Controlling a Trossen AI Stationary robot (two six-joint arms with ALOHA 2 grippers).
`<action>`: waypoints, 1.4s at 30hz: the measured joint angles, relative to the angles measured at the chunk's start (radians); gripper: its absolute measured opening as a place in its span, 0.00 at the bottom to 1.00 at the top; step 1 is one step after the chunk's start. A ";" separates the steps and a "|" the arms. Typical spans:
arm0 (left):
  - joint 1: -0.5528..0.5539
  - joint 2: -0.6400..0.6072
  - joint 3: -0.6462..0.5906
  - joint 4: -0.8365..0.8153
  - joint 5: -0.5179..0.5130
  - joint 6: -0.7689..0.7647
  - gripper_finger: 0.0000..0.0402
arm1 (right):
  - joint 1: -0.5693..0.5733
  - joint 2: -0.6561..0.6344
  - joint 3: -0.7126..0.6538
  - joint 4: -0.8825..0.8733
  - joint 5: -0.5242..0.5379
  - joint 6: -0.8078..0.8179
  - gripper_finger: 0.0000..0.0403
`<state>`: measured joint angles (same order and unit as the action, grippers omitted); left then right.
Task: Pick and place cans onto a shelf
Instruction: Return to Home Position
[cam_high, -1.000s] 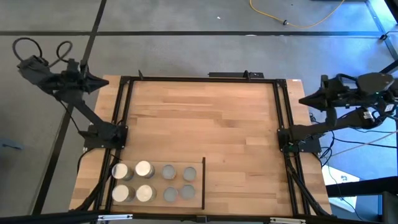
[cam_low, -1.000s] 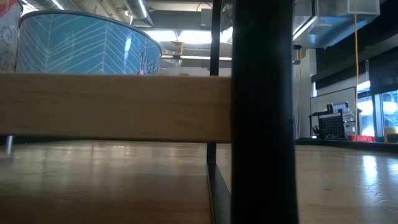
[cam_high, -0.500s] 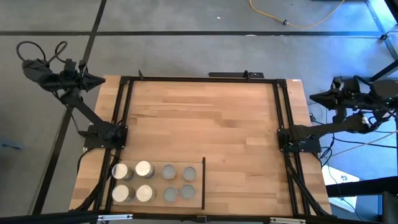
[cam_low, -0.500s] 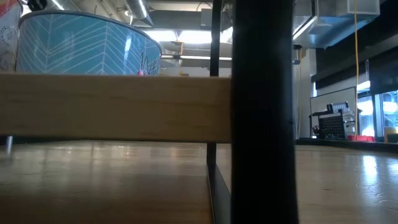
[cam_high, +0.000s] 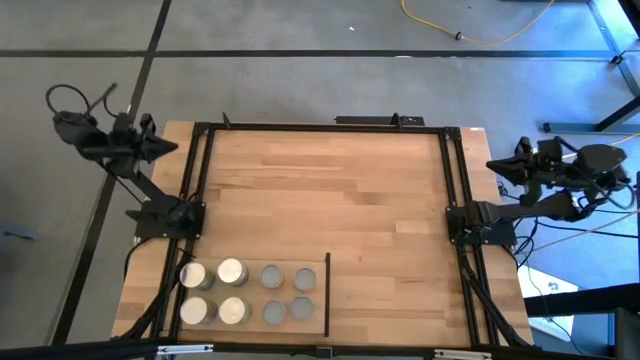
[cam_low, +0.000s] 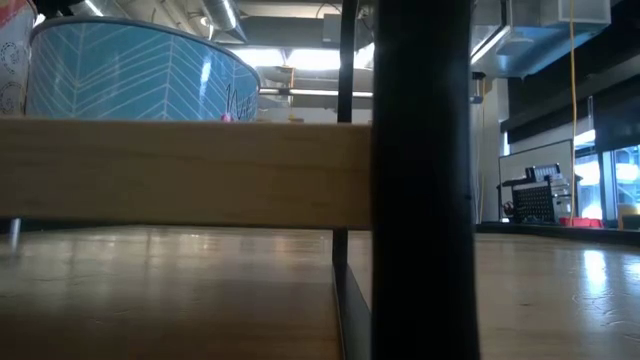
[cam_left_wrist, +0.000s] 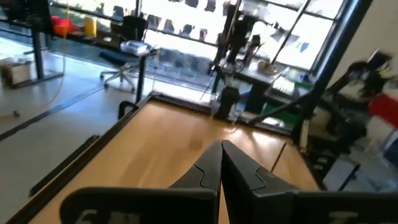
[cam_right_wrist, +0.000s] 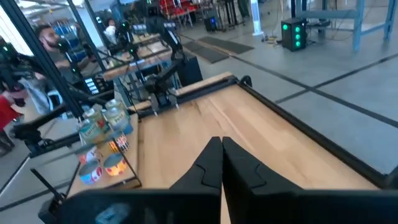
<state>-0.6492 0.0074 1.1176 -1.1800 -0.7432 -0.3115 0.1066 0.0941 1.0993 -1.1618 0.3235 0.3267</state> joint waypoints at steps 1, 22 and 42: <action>0.004 -0.004 -0.010 0.026 0.017 0.011 0.00 | 0.000 -0.019 -0.022 0.000 0.000 -0.001 0.01; 0.030 -0.002 -0.338 0.420 0.239 0.086 0.00 | -0.001 -0.088 -0.467 0.456 -0.178 -0.011 0.01; 0.030 -0.001 -0.775 0.880 0.320 0.114 0.00 | -0.001 -0.088 -0.946 0.986 -0.296 -0.021 0.01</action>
<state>-0.6193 0.0059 0.3422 -0.2995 -0.4231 -0.1977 0.1059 0.0059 0.1537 -0.1754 0.0279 0.3054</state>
